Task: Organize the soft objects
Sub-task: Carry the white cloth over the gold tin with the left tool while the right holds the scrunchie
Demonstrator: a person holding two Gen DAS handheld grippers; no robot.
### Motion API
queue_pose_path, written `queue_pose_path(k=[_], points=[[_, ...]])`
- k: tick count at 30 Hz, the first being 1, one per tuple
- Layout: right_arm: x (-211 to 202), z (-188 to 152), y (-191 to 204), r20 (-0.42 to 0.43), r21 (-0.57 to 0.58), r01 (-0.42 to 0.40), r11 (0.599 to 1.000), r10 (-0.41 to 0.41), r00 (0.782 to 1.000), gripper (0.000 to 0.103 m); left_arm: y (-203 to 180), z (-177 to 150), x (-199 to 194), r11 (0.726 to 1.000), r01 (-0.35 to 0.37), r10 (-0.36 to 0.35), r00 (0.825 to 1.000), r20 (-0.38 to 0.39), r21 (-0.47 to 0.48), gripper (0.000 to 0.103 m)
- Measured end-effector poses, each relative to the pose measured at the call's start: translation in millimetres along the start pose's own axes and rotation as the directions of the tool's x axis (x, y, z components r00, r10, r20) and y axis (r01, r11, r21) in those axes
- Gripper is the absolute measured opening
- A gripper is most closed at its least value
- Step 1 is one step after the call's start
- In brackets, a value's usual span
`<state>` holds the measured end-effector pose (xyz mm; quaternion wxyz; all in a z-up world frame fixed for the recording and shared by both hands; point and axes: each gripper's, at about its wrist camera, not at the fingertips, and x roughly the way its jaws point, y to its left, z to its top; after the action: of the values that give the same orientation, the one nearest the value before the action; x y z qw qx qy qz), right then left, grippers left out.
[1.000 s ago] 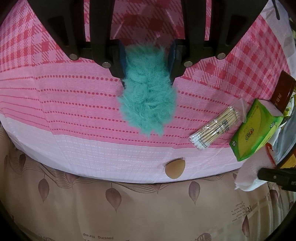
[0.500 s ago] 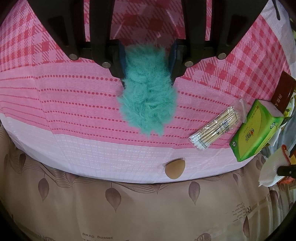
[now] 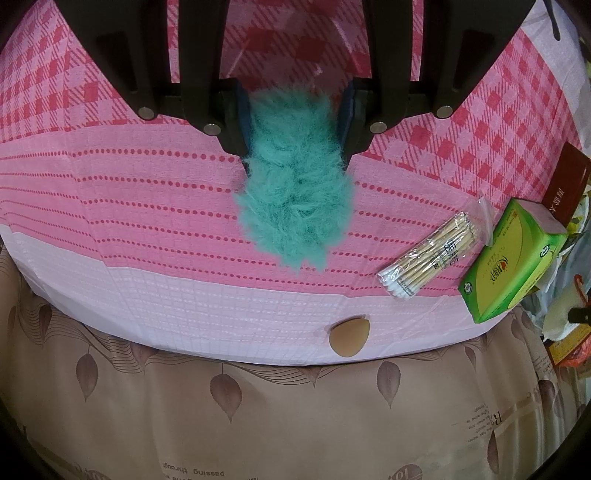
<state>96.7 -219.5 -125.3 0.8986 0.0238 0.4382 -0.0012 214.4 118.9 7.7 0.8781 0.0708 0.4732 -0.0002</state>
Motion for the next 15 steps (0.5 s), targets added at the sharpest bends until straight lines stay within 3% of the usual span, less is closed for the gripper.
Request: queue_pose_path(k=[15], points=[[1,0,1,-0.001,-0.003,0.004,1.0,-0.004,1.0,0.036,44,-10,43,0.992,-0.111,0.108,0.993,-0.052,-0.054,0.017]])
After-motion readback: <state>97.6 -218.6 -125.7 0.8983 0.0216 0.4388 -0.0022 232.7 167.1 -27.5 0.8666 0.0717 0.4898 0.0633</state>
